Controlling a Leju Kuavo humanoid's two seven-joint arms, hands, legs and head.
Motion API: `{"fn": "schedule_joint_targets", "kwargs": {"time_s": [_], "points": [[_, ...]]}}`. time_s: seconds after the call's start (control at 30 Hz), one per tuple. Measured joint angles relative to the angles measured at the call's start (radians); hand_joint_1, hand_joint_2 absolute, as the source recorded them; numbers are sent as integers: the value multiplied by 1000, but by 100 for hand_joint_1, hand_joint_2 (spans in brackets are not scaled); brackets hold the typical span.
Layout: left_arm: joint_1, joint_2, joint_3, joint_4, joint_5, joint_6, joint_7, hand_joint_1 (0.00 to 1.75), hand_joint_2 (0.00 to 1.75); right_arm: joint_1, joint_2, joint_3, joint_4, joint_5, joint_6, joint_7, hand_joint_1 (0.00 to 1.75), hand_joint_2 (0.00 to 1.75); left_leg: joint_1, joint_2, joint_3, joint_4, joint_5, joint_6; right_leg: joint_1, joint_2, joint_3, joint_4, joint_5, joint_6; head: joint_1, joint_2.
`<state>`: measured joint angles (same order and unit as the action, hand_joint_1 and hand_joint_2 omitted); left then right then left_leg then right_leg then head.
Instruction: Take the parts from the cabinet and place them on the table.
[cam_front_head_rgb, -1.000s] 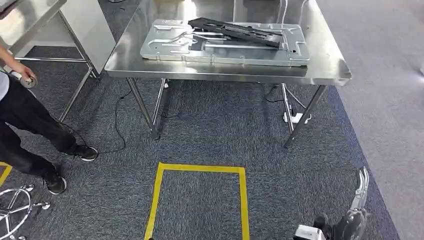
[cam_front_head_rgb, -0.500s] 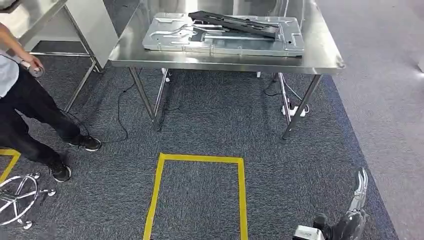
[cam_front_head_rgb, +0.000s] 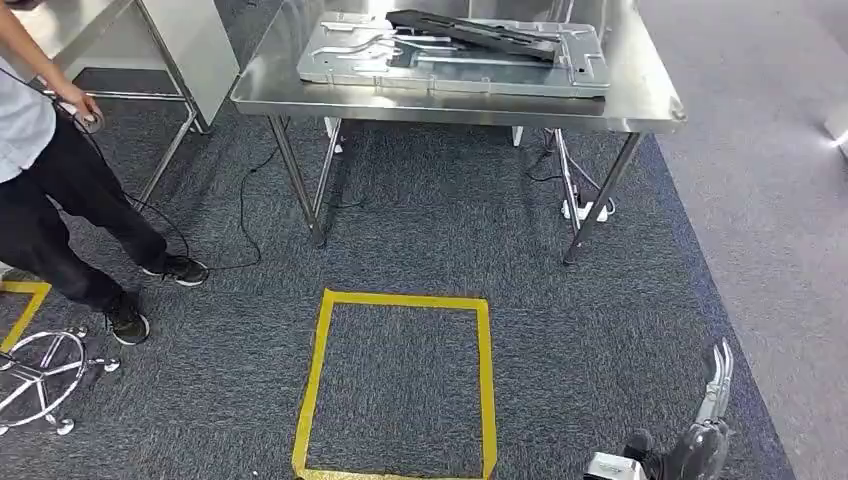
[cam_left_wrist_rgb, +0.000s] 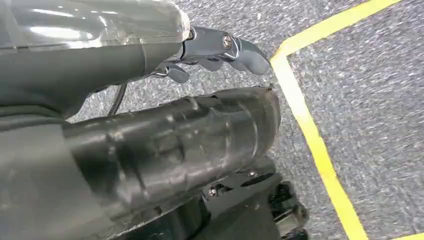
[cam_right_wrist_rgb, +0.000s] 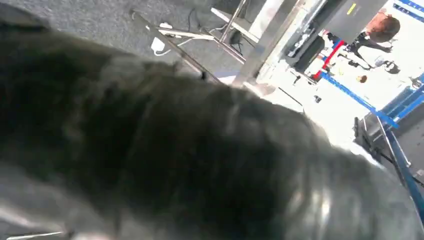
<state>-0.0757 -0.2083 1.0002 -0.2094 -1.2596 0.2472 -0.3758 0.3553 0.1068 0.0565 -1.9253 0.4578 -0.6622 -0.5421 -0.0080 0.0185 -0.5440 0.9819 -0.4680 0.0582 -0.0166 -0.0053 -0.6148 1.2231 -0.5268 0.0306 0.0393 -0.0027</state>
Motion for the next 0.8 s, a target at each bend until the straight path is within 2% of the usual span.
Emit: {"fn": "schedule_joint_targets", "kwargs": {"time_s": [0.03, 0.1, 0.13, 0.17, 0.2, 0.23, 0.3, 0.33, 0.37, 0.4, 0.47, 0.5, 0.53, 0.63, 0.67, 0.7, 0.73, 0.8], "points": [[0, 0, 0, 0, -1, 0, 0, 0, 0, -1, 0, 0, -1, -4, 0, -2, 0, 0, -5, -1, -35, 30, 8, -13, 7, 3, 136, -214, -15, -12, -2, 0], [-1, 0, 0, 0, -2, 1, -1, 0, 0, 0, 0, 0, -1, -10, 0, -3, 0, 0, -3, -1, -42, 31, 20, -25, 11, 4, 123, -215, -12, -19, -2, 0], [0, 0, 0, 0, -2, 1, -1, 0, 0, 1, 0, 0, -1, -11, 0, -3, 0, 0, -2, -1, -42, 30, 26, -31, 10, 4, 119, -218, -7, -28, -1, 0], [0, 0, 0, 0, -2, 1, -1, 0, 0, 1, 0, 0, -1, -11, 0, -3, 0, 0, -2, -5, -50, 36, 16, -38, 2, 0, 115, -224, 4, -41, -1, 0], [0, 0, 0, 0, -2, 1, -1, 0, 0, 0, -1, 0, -1, -11, 0, -3, 0, 0, 1, -9, -64, 63, -17, -43, 3, 0, 108, -224, 10, -52, -1, 0], [1, 0, 0, 0, -2, 1, -1, 0, 0, 0, 0, 1, -1, -11, 0, -3, 0, 0, 3, -10, -88, 123, -67, -46, 4, -2, 100, -224, 16, -59, -2, 0], [2, 0, 0, 0, -2, 1, -1, 0, 0, 1, -1, 1, -1, -11, 0, -3, 0, 0, 6, -10, -141, 274, -150, -53, 7, -3, 84, -223, 28, -61, -2, 0], [2, 0, 0, 0, -2, 1, -1, 0, 0, 1, -1, 1, -1, -11, 0, -3, 0, 0, 9, -10, -156, 331, -167, -55, 8, -3, 75, -222, 34, -61, -2, 0], [2, 0, 0, 0, -2, 1, -1, 0, 0, 1, -1, 1, -1, -11, 0, -3, 0, 0, 10, -10, -147, 338, -158, -55, 9, -3, 67, -220, 39, -60, -2, 0], [2, 0, 0, 0, -2, 1, -1, 0, 0, 1, -1, 1, -1, -11, 0, -3, 0, 0, 11, -10, -115, 295, -129, -54, 10, -3, 59, -219, 43, -58, -2, 0], [1, 0, 0, 0, -2, 1, -1, 0, 0, 1, -1, 1, -1, -11, 0, -3, 0, 0, 11, -10, 1, 116, -58, -47, 9, -1, 51, -215, 49, -54, -2, 0], [0, 0, 0, 0, -2, 1, -1, 0, 0, 1, -1, 1, -1, -12, 0, -3, 0, 0, 10, -12, 55, 27, -52, -42, 9, -2, 51, -213, 51, -50, -2, 0], [-1, 0, 0, 0, -2, 1, -2, 0, 0, 1, -1, 1, -1, -16, 0, -3, 0, 0, 5, -12, 72, -1, -58, -39, 14, -2, 47, -211, 54, -45, -2, 0], [1, 0, 0, 0, -2, 2, -6, 0, 0, 1, -1, 2, -1, -31, 7, -4, 0, 0, 2, -12, 56, -1, -50, -32, 12, -3, 46, -215, 66, -28, -1, 0], [2, 0, 0, 0, -1, 4, -8, 0, 0, 1, -1, 2, -1, -36, 9, -4, 0, 0, 7, -12, 57, -8, -44, -25, 13, -2, 45, -214, 67, -24, -1, 0], [2, 0, 0, 0, -1, 5, -11, 0, 0, 1, -2, 2, -2, -42, 10, -4, 0, 0, 12, -8, 62, -14, -35, -18, 11, -1, 41, -200, 53, -18, 0, 0], [1, 0, 0, 0, -1, 8, -14, 0, 0, 1, -2, 2, -2, -49, 12, -4, 0, 0, 10, -8, 55, -14, -31, -12, 11, 1, 20, -157, 13, -13, 0, 0], [-1, 0, 0, 0, 0, 10, -17, 0, 0, 2, -2, 2, -2, -54, 14, -4, 0, 0, 7, -6, 45, -13, -25, -3, 9, 2, -45, -4, -74, -8, 0, 0]]}}
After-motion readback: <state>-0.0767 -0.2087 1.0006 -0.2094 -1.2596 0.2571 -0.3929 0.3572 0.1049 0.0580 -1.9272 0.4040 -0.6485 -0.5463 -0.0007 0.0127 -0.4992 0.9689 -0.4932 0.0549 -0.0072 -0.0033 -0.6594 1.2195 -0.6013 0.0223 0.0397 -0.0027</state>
